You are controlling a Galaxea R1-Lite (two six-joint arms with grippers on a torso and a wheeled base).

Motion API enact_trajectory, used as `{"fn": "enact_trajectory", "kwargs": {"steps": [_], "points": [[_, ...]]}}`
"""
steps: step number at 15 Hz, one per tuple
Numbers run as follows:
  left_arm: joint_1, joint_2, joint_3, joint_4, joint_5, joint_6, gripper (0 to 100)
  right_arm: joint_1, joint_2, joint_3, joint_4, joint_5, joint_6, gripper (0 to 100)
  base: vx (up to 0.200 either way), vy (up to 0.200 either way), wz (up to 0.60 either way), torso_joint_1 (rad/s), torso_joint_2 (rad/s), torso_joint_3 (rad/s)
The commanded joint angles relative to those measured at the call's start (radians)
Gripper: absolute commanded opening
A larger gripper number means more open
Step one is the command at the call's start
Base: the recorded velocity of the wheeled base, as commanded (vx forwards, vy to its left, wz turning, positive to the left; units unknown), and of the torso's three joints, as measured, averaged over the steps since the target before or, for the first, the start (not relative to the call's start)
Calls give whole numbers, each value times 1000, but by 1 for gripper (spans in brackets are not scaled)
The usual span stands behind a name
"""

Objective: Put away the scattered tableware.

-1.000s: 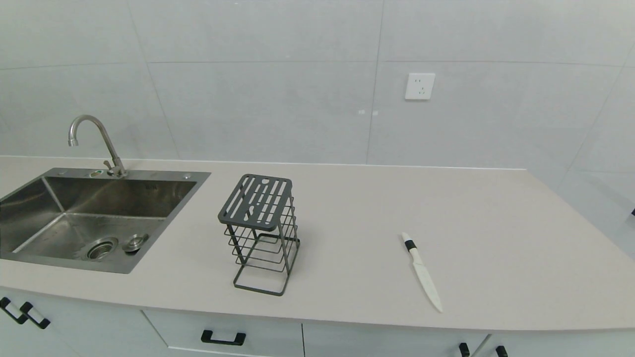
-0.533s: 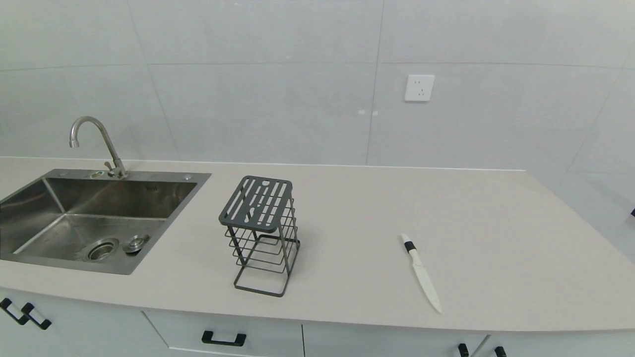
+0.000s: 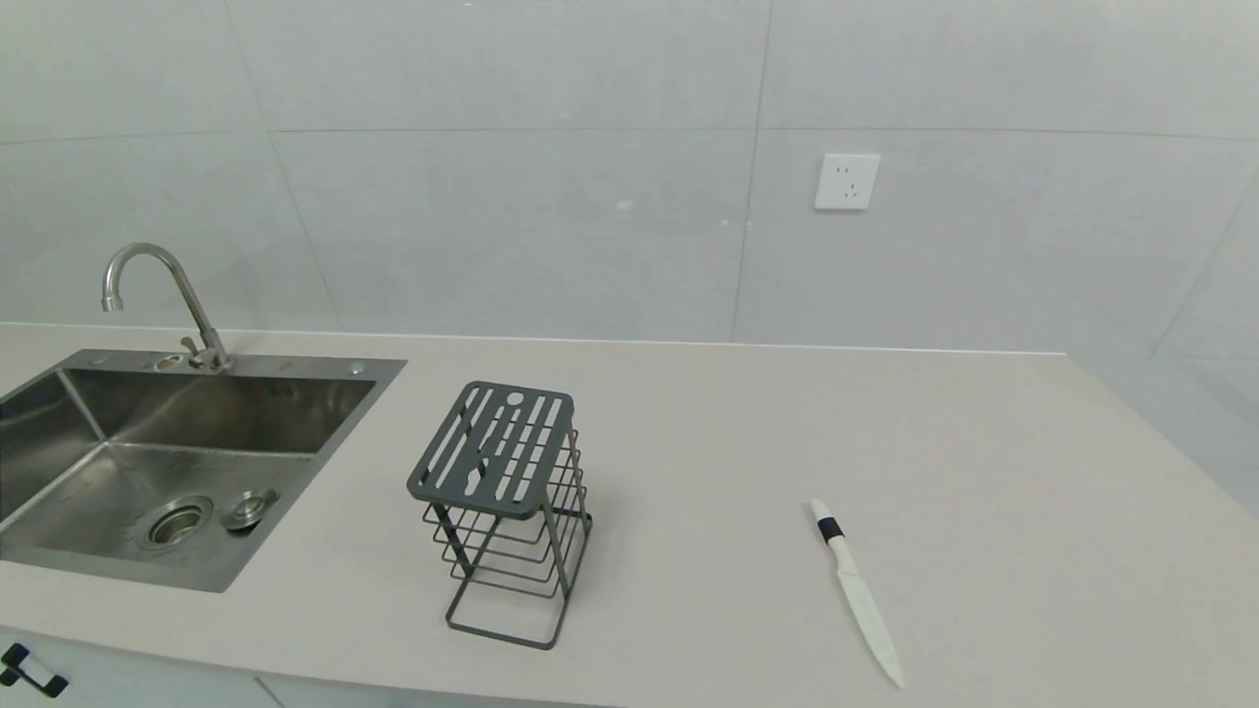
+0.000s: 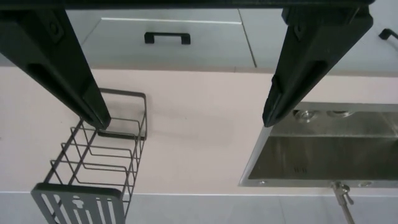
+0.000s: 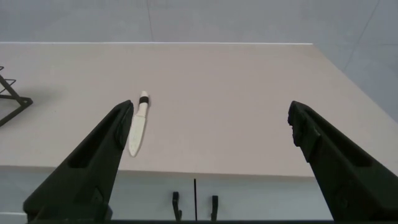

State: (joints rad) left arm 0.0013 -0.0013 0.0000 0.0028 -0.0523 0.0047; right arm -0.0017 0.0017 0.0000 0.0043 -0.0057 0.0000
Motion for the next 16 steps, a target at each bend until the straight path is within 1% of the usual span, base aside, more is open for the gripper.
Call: {"fn": "enact_trajectory", "kwargs": {"steps": [1,4,6,10,16], "points": [[0,1,0,0,0,0,100,0,0,0,0,0,0,100,0,0,0,315,-71,242],[0,1,0,0,0,0,100,0,0,0,0,0,0,100,0,0,0,289,-67,206],[0,1,0,0,2,0,100,0,0,0,0,0,0,100,0,0,0,105,-22,71],[0,1,0,0,2,-2,100,0,0,0,0,0,0,100,0,0,0,-84,250,170],[0,1,0,0,5,-3,100,-1,0,0,-10,4,-2,100,0,0,0,-4,13,7]]}}
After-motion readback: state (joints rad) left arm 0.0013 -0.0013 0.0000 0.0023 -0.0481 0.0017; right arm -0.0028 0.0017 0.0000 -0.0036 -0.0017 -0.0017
